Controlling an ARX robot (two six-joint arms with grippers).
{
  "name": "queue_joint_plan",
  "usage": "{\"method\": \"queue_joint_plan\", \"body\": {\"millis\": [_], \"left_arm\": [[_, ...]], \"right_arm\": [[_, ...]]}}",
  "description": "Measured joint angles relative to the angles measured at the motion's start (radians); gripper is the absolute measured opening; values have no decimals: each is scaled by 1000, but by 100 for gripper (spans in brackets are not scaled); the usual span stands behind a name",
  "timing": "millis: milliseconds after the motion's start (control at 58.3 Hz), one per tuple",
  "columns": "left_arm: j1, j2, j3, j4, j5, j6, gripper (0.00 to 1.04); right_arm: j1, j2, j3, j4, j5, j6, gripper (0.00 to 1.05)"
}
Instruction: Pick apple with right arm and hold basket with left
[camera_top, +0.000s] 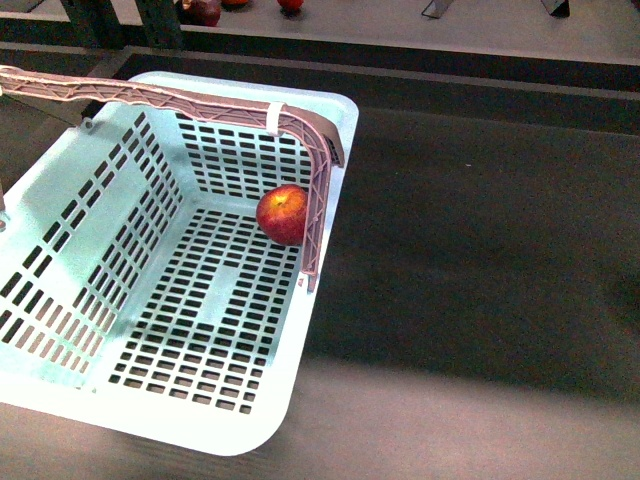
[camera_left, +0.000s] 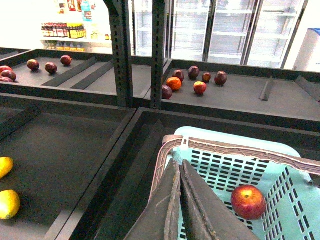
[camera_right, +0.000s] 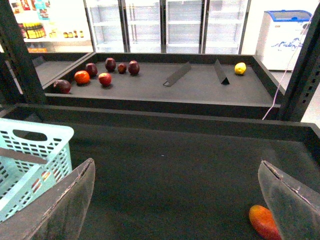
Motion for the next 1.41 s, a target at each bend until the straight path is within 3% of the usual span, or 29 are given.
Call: {"method": "queue_joint_plan", "body": {"millis": [497,617,1235,1406], "left_arm": [[0,-158,0,-158,0,0,3],[0,-309,0,-327,0,0,3],[0,-331,0,-336,0,0,3],[0,-331,0,-336,0,0,33]], "right_arm": [[0,0,0,0,0,0,96],[0,0,0,0,0,0,96],[0,0,0,0,0,0,96],[0,0,0,0,0,0,96]]}}
